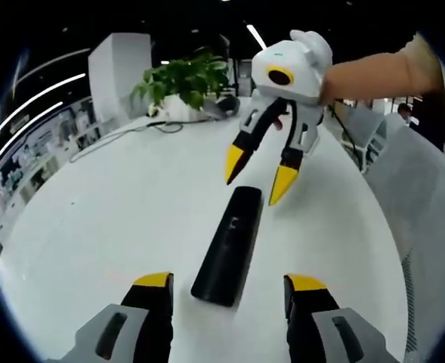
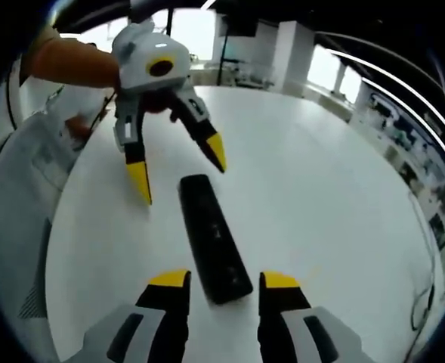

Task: Press the specified remote control buttons in sequence, fully releasing each button before pressing the next.

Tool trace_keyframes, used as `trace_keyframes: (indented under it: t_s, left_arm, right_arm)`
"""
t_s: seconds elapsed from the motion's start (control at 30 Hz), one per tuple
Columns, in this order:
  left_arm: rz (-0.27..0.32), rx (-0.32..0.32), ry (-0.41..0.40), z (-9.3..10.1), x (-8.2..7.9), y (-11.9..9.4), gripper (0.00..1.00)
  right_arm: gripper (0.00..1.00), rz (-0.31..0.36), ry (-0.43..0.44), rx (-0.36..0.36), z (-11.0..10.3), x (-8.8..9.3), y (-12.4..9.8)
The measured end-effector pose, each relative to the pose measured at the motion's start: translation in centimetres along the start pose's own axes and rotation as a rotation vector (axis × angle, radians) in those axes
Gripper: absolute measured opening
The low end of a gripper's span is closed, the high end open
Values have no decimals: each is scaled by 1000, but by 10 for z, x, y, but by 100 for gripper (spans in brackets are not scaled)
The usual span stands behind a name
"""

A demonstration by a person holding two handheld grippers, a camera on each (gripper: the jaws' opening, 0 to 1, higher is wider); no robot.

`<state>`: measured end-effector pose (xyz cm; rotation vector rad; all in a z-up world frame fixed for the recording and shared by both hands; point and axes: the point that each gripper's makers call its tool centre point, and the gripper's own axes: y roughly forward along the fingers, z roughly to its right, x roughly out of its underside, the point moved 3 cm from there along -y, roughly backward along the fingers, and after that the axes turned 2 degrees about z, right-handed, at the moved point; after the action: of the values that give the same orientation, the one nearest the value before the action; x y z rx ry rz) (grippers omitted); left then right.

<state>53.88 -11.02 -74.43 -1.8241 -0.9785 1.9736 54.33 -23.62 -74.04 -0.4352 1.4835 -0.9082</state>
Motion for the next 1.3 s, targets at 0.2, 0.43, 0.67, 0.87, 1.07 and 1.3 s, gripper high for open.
trace_keyframes:
  t_s: [0.2,0.43,0.67,0.87,1.07,1.3]
  left_arm:
    - [-2,7,9,0,0,1,55]
    - [1,5,26,-2,-2,2,48]
    - [-9,9,34,-3,0,4,42]
    - [-13,14,34,-4,0,6,41]
    - [-30,25,34,-4,3,8,38]
    - [-38,35,20,-6,6,9,37]
  right_arm:
    - [32,-3,-3,-2,0,0,1]
    - [30,-3,-7,-6,0,-1,2]
    - [28,-17,-8,-13,2,3,4]
    - [27,-24,-13,-23,2,3,6]
    - [26,-44,-13,-41,3,4,10]
    - [25,-66,-20,-67,2,6,11]
